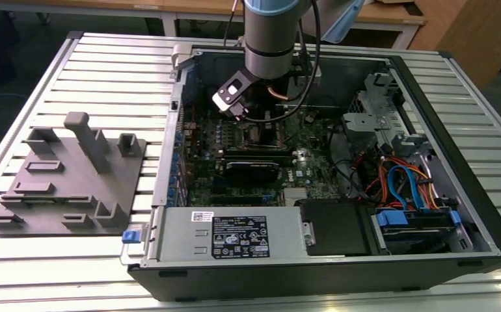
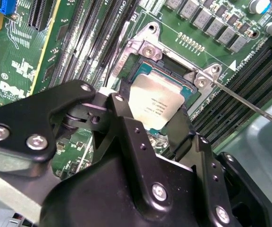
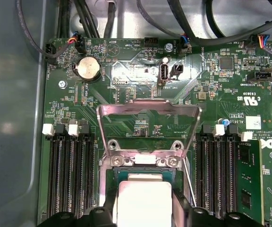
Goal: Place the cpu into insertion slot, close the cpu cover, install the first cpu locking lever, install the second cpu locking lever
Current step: 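Place the cpu into insertion slot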
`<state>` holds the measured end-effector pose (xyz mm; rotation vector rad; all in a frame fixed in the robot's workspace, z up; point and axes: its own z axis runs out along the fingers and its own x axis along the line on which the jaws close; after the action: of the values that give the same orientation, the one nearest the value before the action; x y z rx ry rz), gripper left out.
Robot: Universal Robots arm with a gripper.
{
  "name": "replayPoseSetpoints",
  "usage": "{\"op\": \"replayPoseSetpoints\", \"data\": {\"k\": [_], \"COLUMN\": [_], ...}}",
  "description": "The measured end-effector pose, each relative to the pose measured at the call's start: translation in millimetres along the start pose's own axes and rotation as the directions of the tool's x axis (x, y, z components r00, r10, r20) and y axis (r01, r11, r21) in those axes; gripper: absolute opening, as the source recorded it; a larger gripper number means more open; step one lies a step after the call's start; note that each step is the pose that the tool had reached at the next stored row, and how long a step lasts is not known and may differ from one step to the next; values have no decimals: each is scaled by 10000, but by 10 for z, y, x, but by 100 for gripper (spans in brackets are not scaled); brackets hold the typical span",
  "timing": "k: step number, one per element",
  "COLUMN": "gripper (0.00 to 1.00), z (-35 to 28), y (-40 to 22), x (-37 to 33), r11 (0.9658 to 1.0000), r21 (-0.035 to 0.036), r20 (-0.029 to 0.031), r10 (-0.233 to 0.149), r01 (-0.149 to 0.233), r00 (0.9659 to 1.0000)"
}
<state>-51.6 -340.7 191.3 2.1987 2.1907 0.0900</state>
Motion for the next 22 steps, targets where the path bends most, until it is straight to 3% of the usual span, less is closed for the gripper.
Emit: {"op": "replayPoseSetpoints", "data": {"k": [1, 2, 8, 14, 17, 22], "gripper": [55, 61, 61, 61, 53, 29], "z": [0, 0, -6, -105, -158, -161], "y": [0, 0, 0, 7, 10, 11], "x": [0, 0, 1, 2, 3, 3], "r11": [10000, 10000, 10000, 10000, 10000, 10000], "r21": [1, 0, 3, 14, 30, 35], "r20": [-3, -3, 1, -1, 0, -1], "r10": [0, 1, 1, 1, 2, 2], "r01": [0, -1, -1, -1, -2, -2], "r00": [10000, 10000, 10000, 10000, 10000, 10000]}}
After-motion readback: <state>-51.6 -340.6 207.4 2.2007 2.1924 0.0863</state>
